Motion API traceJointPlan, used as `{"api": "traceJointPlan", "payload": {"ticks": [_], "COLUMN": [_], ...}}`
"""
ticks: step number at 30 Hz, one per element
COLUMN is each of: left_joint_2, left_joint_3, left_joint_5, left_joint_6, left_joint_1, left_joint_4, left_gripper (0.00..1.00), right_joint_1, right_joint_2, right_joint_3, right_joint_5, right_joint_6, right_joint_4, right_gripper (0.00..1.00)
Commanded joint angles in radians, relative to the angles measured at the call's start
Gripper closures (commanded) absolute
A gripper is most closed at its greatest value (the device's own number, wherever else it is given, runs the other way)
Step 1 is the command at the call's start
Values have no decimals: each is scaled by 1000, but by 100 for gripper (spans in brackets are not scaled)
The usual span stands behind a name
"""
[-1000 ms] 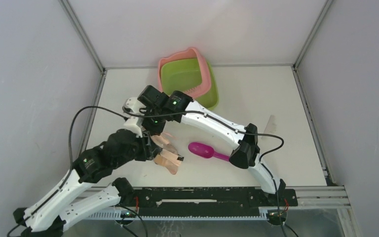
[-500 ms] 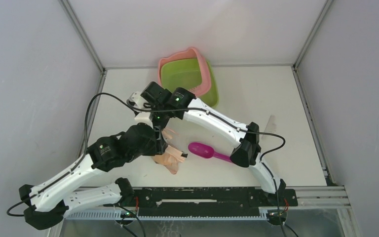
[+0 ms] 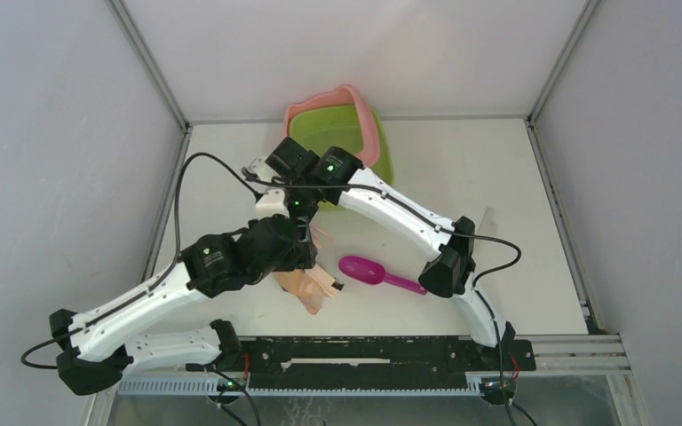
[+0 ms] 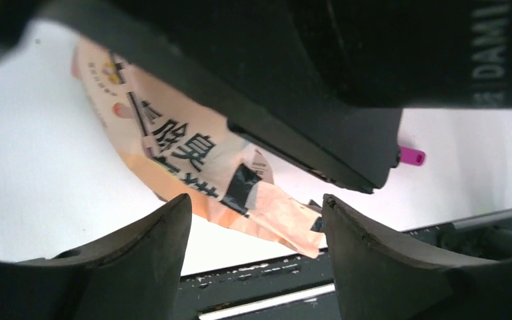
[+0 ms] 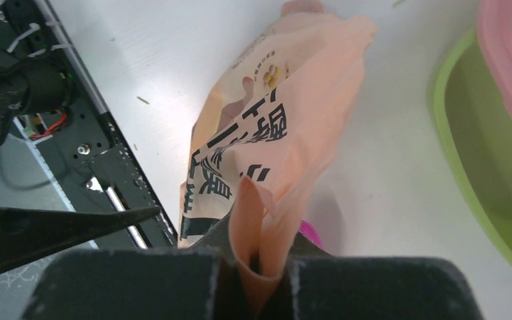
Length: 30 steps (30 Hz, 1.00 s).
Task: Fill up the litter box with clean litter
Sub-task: Open the cat litter bag at the center of the board.
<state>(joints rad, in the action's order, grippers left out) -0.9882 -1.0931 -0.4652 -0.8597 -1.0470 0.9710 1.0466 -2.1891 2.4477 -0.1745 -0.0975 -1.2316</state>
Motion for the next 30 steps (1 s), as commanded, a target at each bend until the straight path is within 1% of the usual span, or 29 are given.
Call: {"api": "traceJointPlan", "payload": {"ticks": [1,4,7,10,12,14,15,17,18,20,22,25,26,30], "left_joint_2": [-192,-203,-135,-11,85,191,246,340,374,416,418,412,417,463], "left_joint_3": [-4,-13,6,55,88,123,145,176,186,203,207,210,215,246], "left_joint_5": [144,122,91,50,25,19,12,-6,-23,-54,-84,-110,-119,-153], "left_joint_6": [128,119,98,58,25,1,-14,-40,-48,-78,-112,-156,-169,-197], "left_joint_1": [-63,-85,-104,-123,-135,-142,-143,-143,-143,-143,-143,-143,-143,-143], "left_joint_4": [35,63,67,56,50,24,11,-10,-7,8,32,43,38,15], "left_gripper": [22,22,24,30,36,40,43,46,49,49,48,46,46,46], "right_joint_1": [138,137,135,135,135,136,135,135,135,136,140,173,187,249], "right_joint_2": [123,149,194,210,212,222,235,264,280,300,302,297,301,322], "right_joint_3": [93,69,7,38,87,127,130,122,117,109,116,129,123,74], "right_joint_5": [-36,-24,-39,-72,-82,-86,-89,-86,-80,-57,-20,149,235,440], "right_joint_6": [10,25,34,17,4,-16,-23,-35,-40,-56,-71,-100,-112,-184], "right_joint_4": [183,193,222,188,117,59,44,28,24,17,-10,-52,-54,-9], "right_gripper": [100,100,100,100,100,100,100,100,100,100,100,100,100,100]}}
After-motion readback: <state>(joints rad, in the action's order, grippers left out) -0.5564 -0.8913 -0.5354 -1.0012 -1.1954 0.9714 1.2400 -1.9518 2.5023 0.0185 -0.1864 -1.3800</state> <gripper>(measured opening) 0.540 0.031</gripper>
